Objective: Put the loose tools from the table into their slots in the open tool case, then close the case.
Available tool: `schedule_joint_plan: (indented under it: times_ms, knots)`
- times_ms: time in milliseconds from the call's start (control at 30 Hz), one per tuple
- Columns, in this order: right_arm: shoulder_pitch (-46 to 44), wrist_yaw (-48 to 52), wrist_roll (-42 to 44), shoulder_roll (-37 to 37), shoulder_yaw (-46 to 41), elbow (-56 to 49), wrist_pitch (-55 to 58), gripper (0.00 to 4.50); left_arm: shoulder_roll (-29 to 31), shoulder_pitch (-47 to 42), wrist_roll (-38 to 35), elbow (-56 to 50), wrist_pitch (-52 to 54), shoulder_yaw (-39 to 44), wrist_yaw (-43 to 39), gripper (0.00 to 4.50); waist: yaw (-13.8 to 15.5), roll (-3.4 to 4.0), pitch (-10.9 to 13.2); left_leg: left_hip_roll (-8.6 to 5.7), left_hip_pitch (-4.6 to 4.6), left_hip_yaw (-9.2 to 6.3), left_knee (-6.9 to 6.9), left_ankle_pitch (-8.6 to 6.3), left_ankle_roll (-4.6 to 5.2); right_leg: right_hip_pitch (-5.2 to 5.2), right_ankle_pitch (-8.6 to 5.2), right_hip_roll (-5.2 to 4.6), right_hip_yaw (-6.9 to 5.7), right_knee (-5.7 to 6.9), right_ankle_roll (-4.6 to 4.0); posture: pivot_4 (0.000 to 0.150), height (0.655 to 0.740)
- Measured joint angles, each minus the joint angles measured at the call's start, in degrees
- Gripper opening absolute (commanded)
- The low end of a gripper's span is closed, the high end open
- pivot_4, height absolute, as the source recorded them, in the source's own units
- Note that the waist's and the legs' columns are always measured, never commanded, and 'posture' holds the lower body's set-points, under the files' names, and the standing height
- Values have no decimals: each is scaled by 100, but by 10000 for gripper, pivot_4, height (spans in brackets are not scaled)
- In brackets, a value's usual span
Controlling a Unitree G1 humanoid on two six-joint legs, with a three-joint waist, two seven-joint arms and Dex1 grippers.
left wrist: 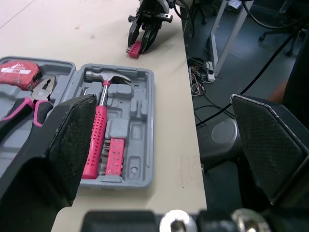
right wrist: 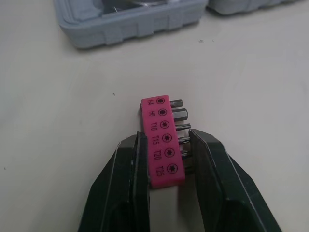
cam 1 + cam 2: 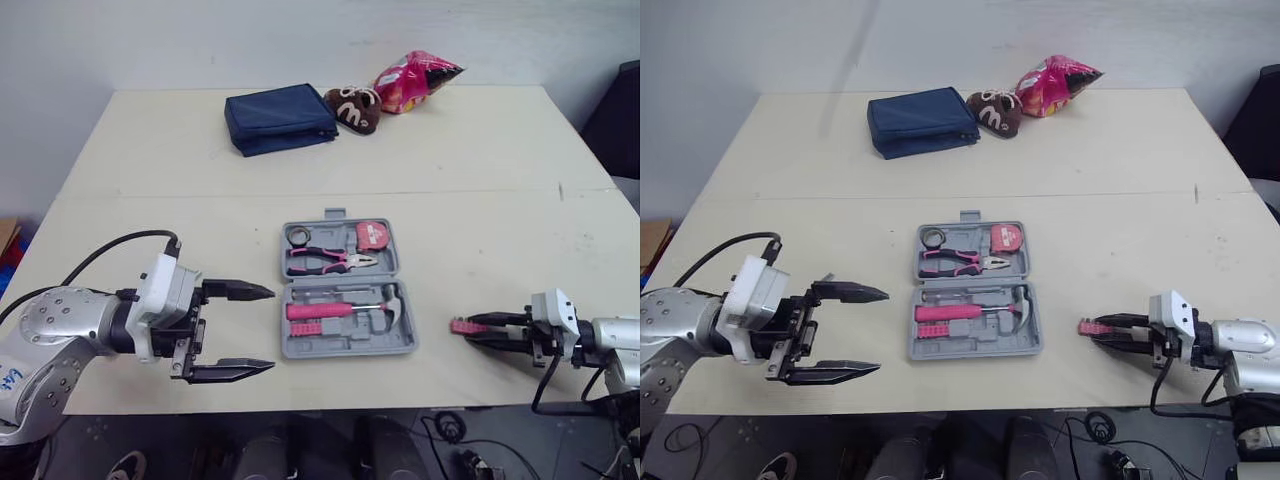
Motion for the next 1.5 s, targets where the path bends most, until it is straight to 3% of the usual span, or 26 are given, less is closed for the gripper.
schedule_joint_plan:
  times_ms: [233,467,767,1500]
  knots:
    - [194,-905,74,-188,-157,-2776,1544,8426,-8,12,155,202,-153,-156,-103,45000,49,0,0,3,-4,-4,-1,-2,-7,-3,-1,1,-2,-2,-1,1500,7400]
    - [-240,-1787,-501,-181,614,-4386,3121,8426,-128,89,384,383,-412,-277,-218,45000,110,0,0,3,-10,-3,-7,-4,-9,-11,-1,1,-2,-8,-2,1500,7400]
    - [-954,-2019,-1217,-115,1859,-5333,4366,8426,-149,219,506,407,-491,-344,-204,45000,155,-1,0,1,-19,-5,-9,-5,-5,-14,-1,0,-8,-17,-2,1500,7400]
    - [-1066,-2458,-1975,196,2155,-5453,5213,8426,-148,724,514,165,-451,-227,64,45000,139,-3,-1,1,-19,-3,-8,-6,-3,-15,-1,2,-7,-16,-2,1500,7400]
